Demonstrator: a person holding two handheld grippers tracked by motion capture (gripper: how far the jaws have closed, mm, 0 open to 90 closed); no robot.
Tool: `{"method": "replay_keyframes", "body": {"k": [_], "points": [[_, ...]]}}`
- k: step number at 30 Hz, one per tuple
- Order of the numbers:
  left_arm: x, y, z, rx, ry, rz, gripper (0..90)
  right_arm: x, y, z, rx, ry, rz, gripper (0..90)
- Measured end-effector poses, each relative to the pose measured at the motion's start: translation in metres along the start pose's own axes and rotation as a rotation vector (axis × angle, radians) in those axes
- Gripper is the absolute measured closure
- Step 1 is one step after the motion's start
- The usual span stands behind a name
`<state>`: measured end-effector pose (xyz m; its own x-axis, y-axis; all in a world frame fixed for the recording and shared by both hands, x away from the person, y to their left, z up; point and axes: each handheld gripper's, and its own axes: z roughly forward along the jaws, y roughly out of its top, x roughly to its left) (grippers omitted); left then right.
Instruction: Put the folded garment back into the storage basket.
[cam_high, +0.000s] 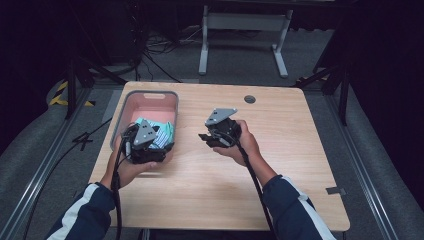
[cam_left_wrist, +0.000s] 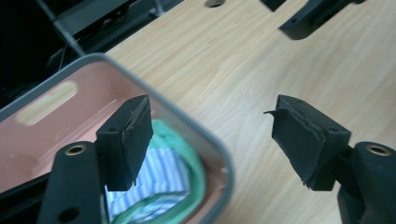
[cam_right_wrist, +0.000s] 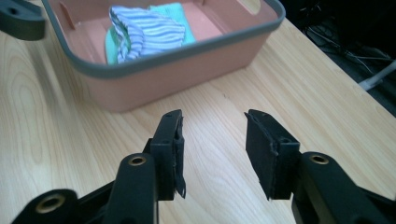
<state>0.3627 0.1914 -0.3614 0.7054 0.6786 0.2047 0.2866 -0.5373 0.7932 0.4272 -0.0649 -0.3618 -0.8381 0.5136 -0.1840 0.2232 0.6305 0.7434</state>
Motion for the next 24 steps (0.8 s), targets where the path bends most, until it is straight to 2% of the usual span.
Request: {"method": "replay_keyframes", "body": {"k": [2,5,9,12,17,21,24], "points": [[-0.003,0.001,0.001,-0.002,-0.009,0.001,26.5,-0.001,-0.004,-0.003,0.004,-0.004,-0.005,55.4],[-0.015,0.002,0.004,0.005,-0.037,0.038,25.4,-0.003,-0.012,-0.012,0.009,-0.020,-0.011,52.9],[-0.026,0.002,0.010,0.011,-0.046,0.045,23.3,-0.006,-0.019,-0.019,0.015,-0.029,-0.005,50.2],[-0.037,0.000,0.015,0.035,-0.056,0.093,20.6,-0.007,-0.031,-0.027,0.016,-0.049,0.000,43.5],[-0.047,-0.003,0.020,0.049,-0.083,0.109,19.6,-0.008,-0.043,-0.033,0.034,-0.042,-0.018,36.0],[-0.054,-0.008,0.025,0.070,-0.097,0.134,18.2,-0.010,-0.058,-0.040,0.058,-0.039,0.004,30.8],[-0.059,-0.012,0.027,0.076,-0.103,0.145,18.0,-0.010,-0.068,-0.046,0.061,-0.042,0.010,30.3]]}}
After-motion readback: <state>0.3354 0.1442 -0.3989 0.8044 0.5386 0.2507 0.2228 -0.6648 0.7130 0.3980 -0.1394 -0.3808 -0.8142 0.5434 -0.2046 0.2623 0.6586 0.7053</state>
